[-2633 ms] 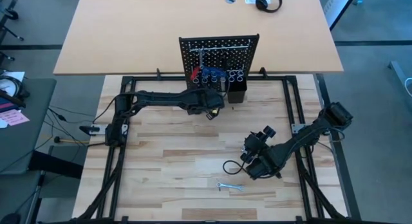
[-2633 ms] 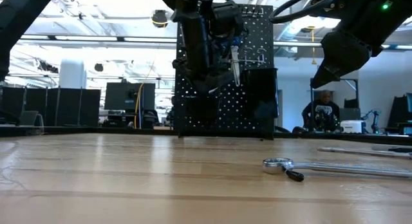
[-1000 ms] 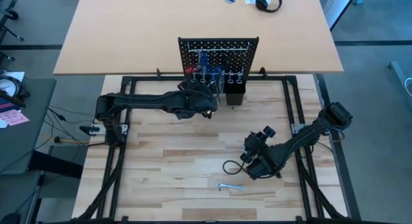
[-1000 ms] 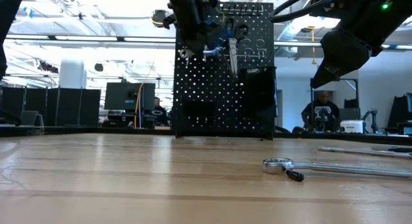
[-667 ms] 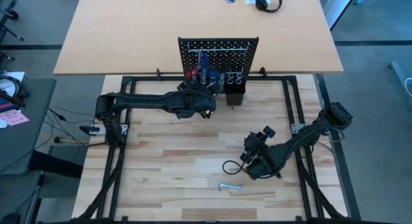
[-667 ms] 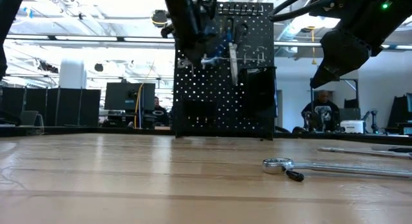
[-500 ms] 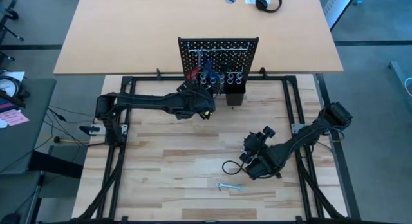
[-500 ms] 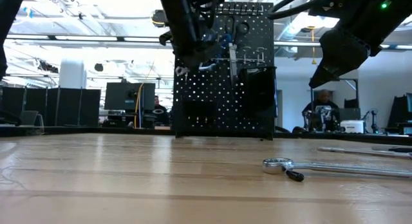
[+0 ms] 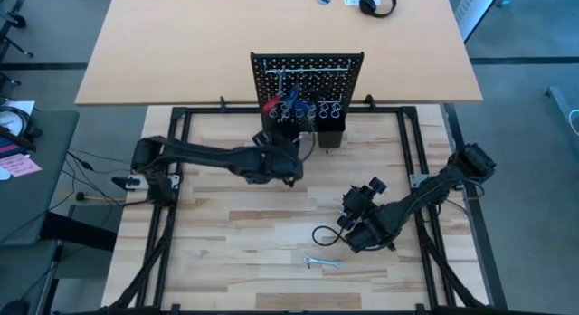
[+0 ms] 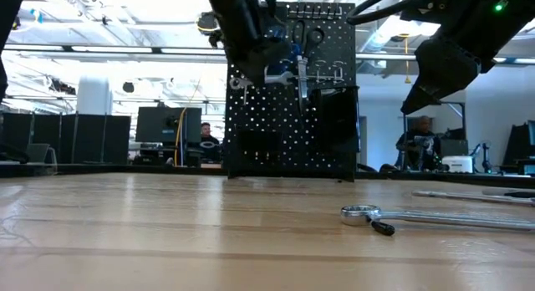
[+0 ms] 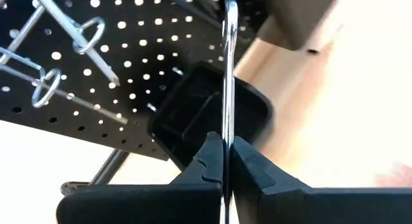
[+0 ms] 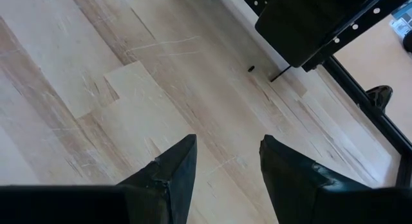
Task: Hang tools onto peg board
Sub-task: Hang the wrench on the pegboard
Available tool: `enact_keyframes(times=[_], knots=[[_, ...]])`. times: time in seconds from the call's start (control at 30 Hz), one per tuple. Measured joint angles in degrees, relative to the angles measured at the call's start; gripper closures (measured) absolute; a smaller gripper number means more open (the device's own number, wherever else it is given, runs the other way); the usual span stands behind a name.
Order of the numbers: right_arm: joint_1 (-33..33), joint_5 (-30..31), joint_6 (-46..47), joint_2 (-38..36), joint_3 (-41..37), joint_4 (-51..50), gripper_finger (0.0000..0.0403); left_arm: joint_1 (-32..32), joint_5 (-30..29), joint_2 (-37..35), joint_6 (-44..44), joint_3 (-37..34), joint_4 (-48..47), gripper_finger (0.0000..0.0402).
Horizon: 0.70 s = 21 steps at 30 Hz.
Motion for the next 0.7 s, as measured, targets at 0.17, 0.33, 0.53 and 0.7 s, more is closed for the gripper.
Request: enact_keyframes(times=[0.17,0.33,0.53,0.7], knots=[[0.0,0.0,0.0,0.0,0.0,-0.01,0.0226,-3.9,-4.85,-3.36,-3.07,-1.32,-4.3,0.0401],[0.0,-0.02,0.0,0.0,0.0,0.55,0.0226,-6.41,-5.22,-14.04,-7.03,-13.45,-0.64,0.0401],[-2.94,0.31,-2.77,0.0,-0.04,9.13,0.0226,-8.65,1.23,-29.77,1.46,-35.56,28.86,0.0401],[-6.17,0.53,-29.62,1.4,-0.17,33.76,0.0226,-8.15,22.89,-36.08,19.78,-53.17,71.76,0.0401]])
